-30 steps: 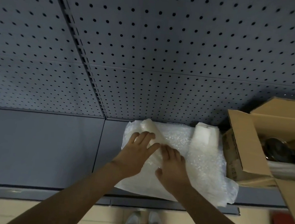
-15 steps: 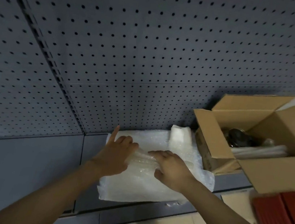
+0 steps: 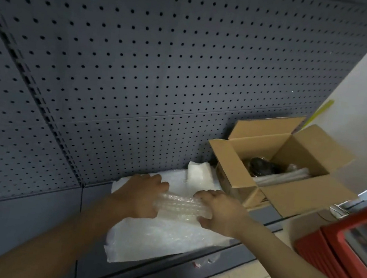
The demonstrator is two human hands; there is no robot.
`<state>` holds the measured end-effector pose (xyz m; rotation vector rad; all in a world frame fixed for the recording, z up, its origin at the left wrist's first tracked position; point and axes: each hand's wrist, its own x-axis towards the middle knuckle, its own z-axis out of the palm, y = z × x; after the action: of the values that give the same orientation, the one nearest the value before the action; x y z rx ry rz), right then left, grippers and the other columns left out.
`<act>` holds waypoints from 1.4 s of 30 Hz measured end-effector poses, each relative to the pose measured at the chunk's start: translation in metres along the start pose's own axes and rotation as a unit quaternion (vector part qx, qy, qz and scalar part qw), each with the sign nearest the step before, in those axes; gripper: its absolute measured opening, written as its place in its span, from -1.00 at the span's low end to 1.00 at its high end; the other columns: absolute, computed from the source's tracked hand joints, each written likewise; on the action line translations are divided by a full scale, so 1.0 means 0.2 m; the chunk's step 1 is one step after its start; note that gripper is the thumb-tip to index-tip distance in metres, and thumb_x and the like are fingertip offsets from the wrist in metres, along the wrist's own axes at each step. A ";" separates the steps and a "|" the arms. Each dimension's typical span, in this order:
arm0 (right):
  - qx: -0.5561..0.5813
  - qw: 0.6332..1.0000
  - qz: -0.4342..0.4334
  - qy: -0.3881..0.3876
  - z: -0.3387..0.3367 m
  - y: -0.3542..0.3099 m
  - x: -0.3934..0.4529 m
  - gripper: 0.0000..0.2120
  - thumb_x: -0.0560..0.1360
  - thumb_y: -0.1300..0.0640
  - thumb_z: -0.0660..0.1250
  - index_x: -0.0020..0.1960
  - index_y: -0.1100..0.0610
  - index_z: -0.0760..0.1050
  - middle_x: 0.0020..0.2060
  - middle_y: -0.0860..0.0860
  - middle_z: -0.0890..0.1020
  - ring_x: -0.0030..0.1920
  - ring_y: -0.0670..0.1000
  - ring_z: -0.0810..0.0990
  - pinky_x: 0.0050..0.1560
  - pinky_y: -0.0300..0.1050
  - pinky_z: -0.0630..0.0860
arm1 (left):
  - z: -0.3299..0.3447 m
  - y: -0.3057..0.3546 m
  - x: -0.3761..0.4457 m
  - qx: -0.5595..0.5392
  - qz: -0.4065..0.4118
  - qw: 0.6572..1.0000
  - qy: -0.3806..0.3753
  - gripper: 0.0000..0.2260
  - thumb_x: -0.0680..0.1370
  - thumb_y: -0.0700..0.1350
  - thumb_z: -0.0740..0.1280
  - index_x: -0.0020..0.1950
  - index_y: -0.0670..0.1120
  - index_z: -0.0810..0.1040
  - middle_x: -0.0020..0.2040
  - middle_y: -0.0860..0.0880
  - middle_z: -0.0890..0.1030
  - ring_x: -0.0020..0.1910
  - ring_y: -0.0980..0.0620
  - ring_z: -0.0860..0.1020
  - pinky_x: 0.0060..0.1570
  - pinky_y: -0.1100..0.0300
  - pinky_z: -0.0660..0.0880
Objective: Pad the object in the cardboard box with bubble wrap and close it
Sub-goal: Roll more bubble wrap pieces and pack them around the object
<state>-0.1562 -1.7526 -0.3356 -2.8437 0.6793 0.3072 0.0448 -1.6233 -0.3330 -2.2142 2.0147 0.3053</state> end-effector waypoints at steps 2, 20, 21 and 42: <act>-0.010 1.000 0.007 0.015 -0.03 0.02 -0.05 -0.47 0.45 -0.13 0.29 0.37 -0.05 0.27 0.19 0.02 0.53 0.17 0.07 0.49 0.11 -0.08 0.41 | -0.05 0.02 0.00 0.002 0.008 1.000 0.007 -0.62 0.39 0.03 0.35 0.17 0.01 0.42 0.08 0.02 0.50 0.01 -0.01 0.53 -0.08 0.16 0.43; 0.067 0.996 -0.005 0.056 -0.81 0.69 -0.25 -0.56 0.37 0.01 0.44 0.22 -0.17 0.45 0.08 -0.23 0.57 0.05 -0.15 0.53 0.10 -0.24 0.48 | -0.77 0.42 0.30 -0.055 0.018 0.993 0.106 -0.61 0.36 0.14 0.40 0.16 0.15 0.47 0.05 0.17 0.53 -0.02 0.13 0.51 -0.03 0.19 0.45; 0.049 0.997 -0.002 0.062 -0.83 0.77 -0.24 -0.57 0.38 0.01 0.43 0.22 -0.17 0.44 0.06 -0.25 0.55 0.00 -0.20 0.51 0.05 -0.40 0.42 | -0.78 0.47 0.38 -0.052 0.016 0.992 0.111 -0.60 0.36 0.13 0.40 0.17 0.14 0.47 0.06 0.15 0.53 -0.01 0.12 0.51 -0.02 0.17 0.46; -0.035 0.998 -0.032 0.030 -0.53 1.81 0.36 -0.65 0.57 0.05 0.17 0.35 0.01 0.32 0.16 0.05 0.56 0.11 0.08 0.55 0.08 -0.01 0.51 | -0.41 0.84 1.49 -0.024 -0.153 0.978 0.140 -0.62 0.52 -0.09 0.29 0.34 0.01 0.37 0.24 -0.02 0.49 0.07 -0.07 0.55 -0.13 0.11 0.47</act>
<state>-0.2443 -2.1260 -0.3050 -2.9442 0.5984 0.2419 -0.0907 -1.9472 -0.3174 -2.6806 1.7548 0.0074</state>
